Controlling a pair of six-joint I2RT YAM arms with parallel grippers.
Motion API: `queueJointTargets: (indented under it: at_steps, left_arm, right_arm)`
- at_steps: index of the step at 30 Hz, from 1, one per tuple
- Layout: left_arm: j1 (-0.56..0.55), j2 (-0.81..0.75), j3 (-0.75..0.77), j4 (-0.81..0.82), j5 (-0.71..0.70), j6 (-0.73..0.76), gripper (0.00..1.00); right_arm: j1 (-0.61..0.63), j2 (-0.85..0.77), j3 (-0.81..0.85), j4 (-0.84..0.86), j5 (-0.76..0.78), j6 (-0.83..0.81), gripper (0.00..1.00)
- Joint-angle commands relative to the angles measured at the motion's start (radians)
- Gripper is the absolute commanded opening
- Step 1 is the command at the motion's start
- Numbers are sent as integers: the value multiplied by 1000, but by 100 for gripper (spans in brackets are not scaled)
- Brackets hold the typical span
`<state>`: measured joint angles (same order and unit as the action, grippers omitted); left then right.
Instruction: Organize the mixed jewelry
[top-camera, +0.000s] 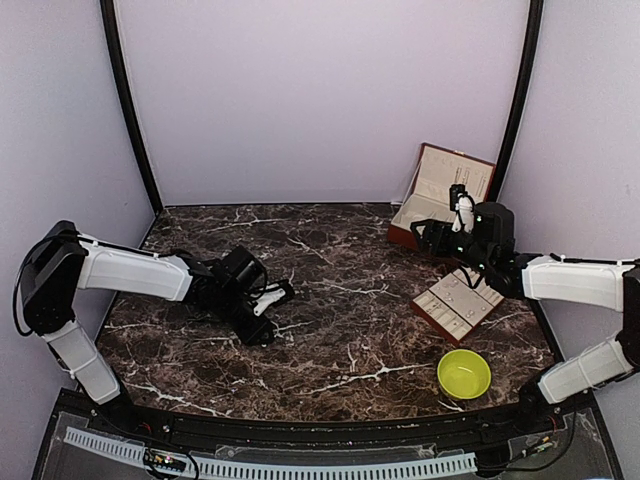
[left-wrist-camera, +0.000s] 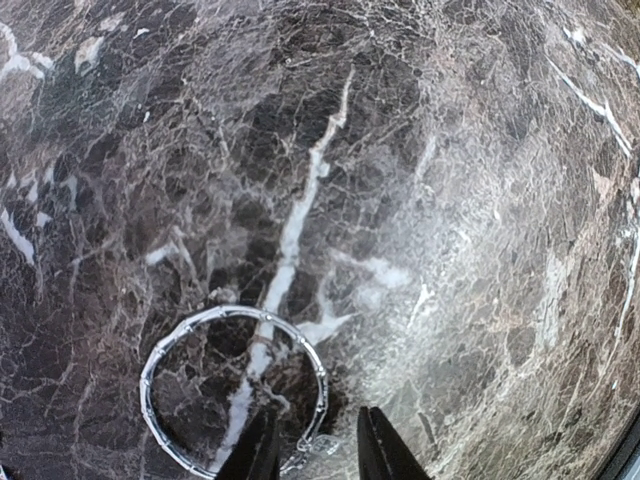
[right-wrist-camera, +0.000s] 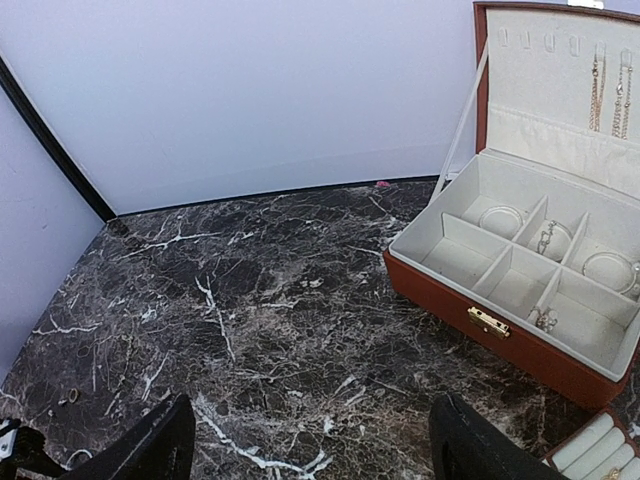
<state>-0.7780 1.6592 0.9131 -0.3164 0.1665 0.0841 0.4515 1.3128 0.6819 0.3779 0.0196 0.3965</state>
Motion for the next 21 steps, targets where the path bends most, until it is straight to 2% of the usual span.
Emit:
queueJointTargets:
  at_steps: [1,21]
  left_arm:
    - [-6,7,4,-20,-18,46,29]
    - [-15,27,-22,-19,-88,77,23]
  right_arm:
    - [7,-21,-7,20,8,-9,82]
    - [7,-27,-10,22,17,-16,82]
